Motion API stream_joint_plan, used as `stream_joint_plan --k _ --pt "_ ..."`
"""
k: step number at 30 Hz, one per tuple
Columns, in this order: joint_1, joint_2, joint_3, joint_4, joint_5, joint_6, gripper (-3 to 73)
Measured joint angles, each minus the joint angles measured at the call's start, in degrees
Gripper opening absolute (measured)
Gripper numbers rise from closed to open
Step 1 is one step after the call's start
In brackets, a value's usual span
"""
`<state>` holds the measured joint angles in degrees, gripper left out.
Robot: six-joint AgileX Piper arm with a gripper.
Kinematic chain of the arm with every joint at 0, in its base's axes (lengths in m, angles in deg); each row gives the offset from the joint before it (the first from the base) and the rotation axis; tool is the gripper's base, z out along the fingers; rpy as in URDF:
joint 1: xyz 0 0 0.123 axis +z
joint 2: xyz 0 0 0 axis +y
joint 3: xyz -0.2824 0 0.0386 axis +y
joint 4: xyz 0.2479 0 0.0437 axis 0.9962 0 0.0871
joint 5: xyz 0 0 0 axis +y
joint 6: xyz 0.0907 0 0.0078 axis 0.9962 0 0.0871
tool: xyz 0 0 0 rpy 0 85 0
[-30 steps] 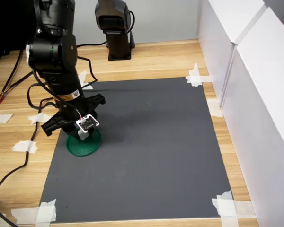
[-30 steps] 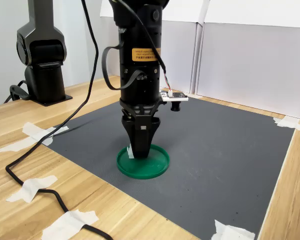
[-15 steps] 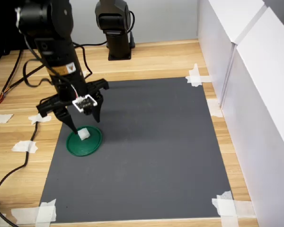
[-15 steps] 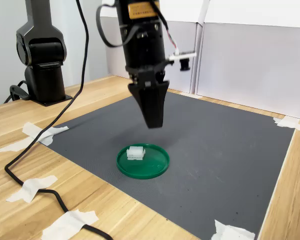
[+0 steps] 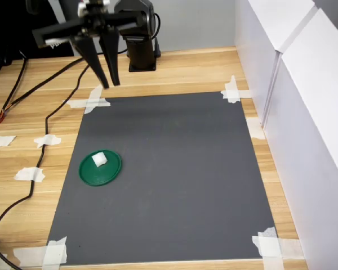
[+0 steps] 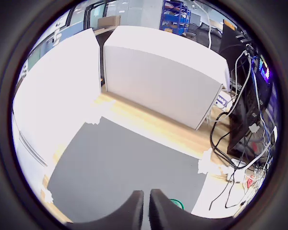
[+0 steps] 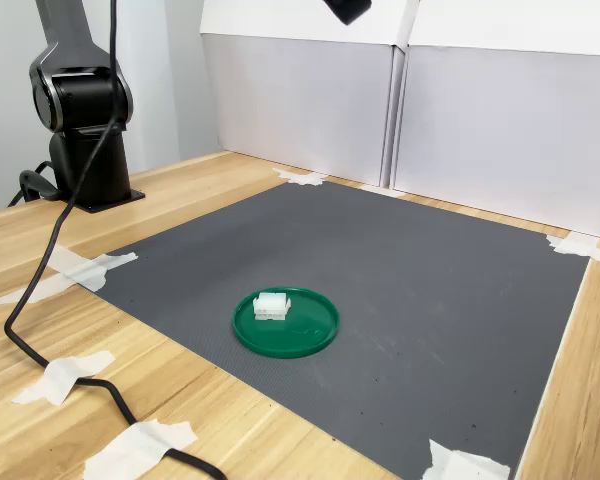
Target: Grasp a white terminal and put it on the green lid.
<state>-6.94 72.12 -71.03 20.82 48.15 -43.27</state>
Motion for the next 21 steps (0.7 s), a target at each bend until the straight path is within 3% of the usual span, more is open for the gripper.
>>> stream_joint_plan --k 12,21 --pt "0.0 -16.0 12.3 1.2 -3.1 24.6 -1.6" --pt "0.0 -31.5 24.9 -3.1 -7.3 27.9 -1.6"
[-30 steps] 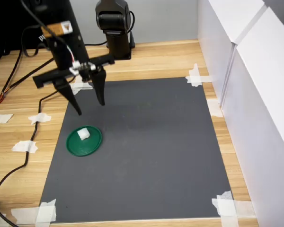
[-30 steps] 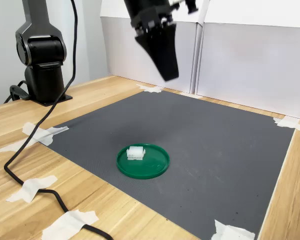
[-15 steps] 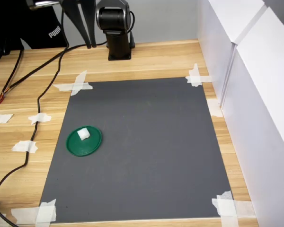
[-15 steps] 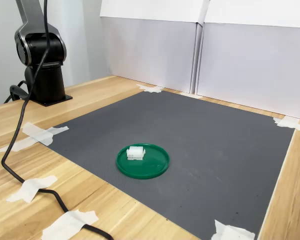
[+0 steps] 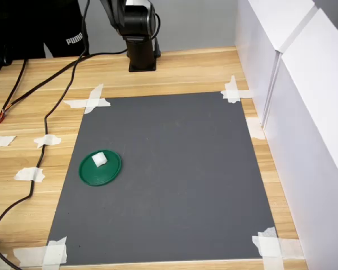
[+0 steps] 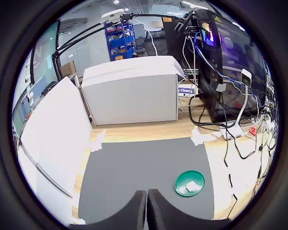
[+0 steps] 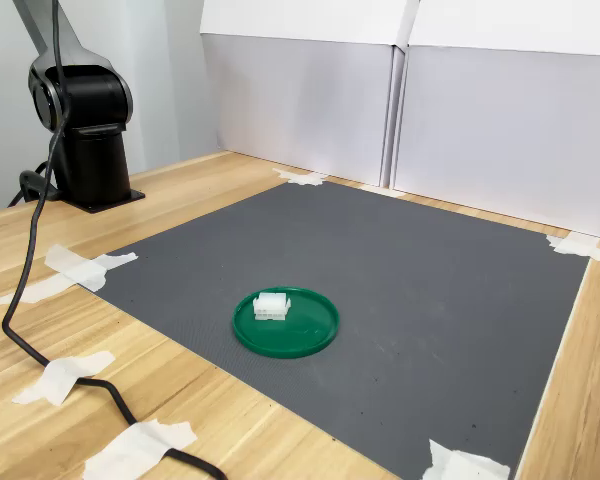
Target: Grasp a white terminal and put it on the green lid.
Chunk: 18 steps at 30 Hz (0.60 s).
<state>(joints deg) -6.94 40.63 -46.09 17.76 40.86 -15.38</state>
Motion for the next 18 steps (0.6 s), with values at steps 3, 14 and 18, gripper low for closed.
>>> stream_joint_plan --k 3,14,18 --pt "0.0 -4.0 4.7 -2.2 -0.8 0.0 -1.6" --pt "0.0 -21.5 21.4 -14.2 -4.4 0.0 -1.6" --pt "0.0 -25.8 26.0 -12.9 -4.5 0.0 -1.6"
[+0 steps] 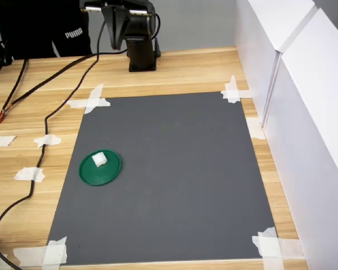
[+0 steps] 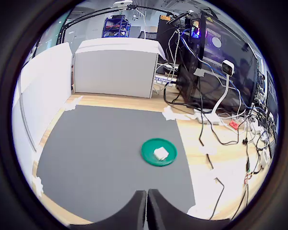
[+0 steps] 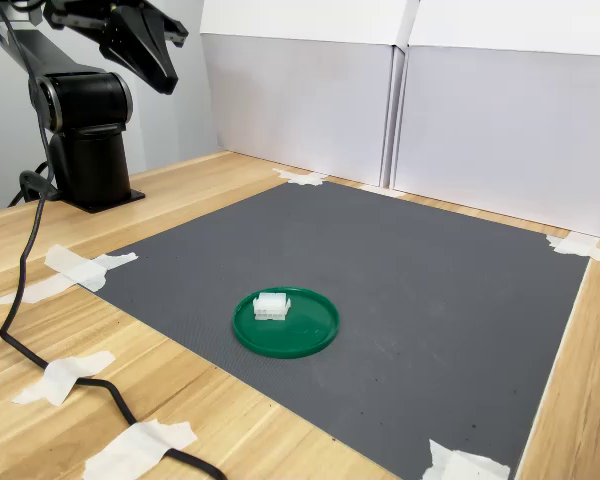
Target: Grasp a white terminal and put it on the green lid.
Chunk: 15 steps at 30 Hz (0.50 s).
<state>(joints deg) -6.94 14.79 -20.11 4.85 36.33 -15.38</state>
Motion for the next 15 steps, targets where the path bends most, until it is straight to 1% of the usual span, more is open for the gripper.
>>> stream_joint_plan --k 2,9,15 --pt "0.0 -2.2 2.2 0.8 -1.1 0.0 -1.6" --pt "0.0 -11.5 7.1 1.3 -3.0 0.0 -1.6" --pt "0.0 -14.1 9.2 1.4 -3.9 0.0 -1.6"
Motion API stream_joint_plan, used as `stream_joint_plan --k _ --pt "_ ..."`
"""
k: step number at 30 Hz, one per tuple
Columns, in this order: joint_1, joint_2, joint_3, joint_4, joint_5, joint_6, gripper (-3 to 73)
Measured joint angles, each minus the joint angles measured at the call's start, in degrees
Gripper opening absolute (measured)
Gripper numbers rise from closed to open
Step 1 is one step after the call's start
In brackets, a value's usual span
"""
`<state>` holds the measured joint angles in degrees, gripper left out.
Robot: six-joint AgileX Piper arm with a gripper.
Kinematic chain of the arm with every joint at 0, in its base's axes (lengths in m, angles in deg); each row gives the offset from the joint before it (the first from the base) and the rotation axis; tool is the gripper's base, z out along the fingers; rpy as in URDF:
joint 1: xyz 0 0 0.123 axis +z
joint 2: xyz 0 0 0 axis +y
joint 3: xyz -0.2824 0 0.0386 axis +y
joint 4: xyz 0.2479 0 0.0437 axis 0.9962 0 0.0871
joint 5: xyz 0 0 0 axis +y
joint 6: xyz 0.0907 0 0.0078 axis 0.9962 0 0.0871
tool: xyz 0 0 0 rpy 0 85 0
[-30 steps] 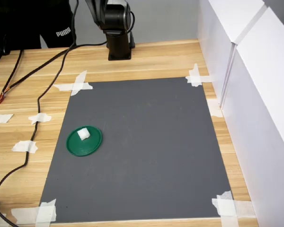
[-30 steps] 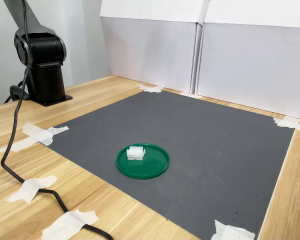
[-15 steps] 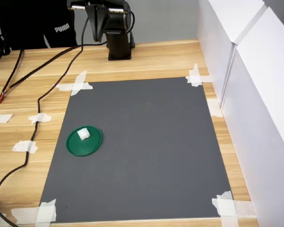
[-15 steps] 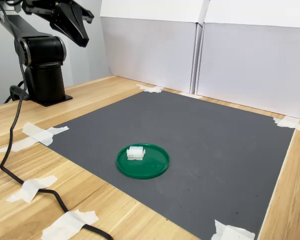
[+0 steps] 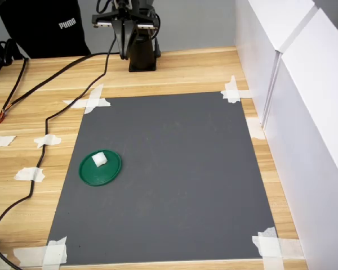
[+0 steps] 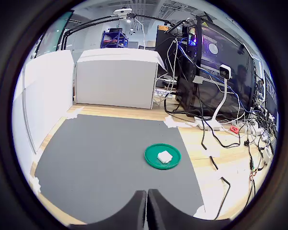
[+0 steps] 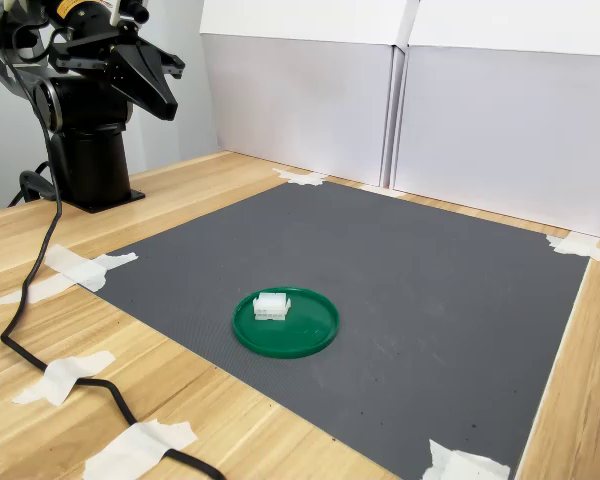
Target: Grasp a white terminal and put it on the green lid.
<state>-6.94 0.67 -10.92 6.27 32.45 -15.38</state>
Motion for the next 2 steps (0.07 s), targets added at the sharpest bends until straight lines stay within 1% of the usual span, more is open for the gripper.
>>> stream_joint_plan --k 2 --pt "0.0 -0.1 0.0 0.0 -0.3 0.0 -1.6"
